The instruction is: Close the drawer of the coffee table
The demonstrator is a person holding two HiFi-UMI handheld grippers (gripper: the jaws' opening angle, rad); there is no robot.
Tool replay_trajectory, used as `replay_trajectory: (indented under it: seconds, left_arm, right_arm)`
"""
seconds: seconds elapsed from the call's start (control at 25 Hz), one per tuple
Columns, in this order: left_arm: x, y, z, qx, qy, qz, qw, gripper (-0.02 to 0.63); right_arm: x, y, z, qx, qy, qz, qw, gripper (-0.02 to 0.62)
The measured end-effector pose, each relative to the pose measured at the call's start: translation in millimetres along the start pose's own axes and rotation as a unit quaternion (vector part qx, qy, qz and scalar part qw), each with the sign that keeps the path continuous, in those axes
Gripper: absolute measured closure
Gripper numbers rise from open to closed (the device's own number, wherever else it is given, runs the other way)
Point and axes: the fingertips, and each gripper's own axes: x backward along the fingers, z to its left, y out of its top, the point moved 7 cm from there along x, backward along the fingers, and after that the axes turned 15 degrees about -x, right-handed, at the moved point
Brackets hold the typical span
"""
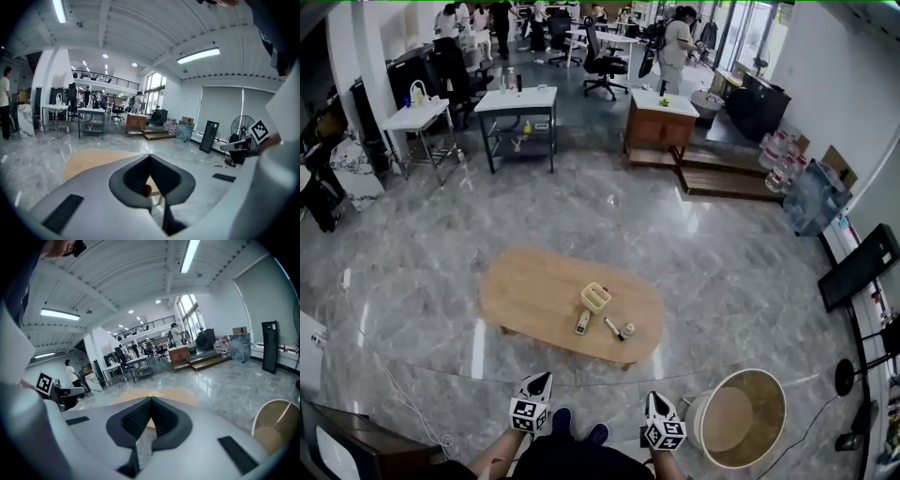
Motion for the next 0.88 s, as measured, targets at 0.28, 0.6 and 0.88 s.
replay_trajectory:
  seconds: [0.28, 0.6, 0.88]
  left_arm:
    - [9.8, 28.3, 7.4, -0.007, 0.021, -0.023, 0.9995, 0.581]
    - [31.7, 33.3, 26.9, -0.015, 0.034, -0.046, 0.9982, 0.581]
    - [56.0, 29.4, 17.8, -0.007, 0.042, -0.042, 0.9982, 0.581]
  right_arm:
    - [11.9, 25.6, 5.5, -0.015, 0.020, -0.037, 0.999, 0.571]
    - [18.2, 24.0, 30.2, -0.010, 0.035, -0.067, 0.997, 0.571]
    - [33.3, 21.1, 31.3, -0.003, 0.033, -0.062, 0.998, 0.571]
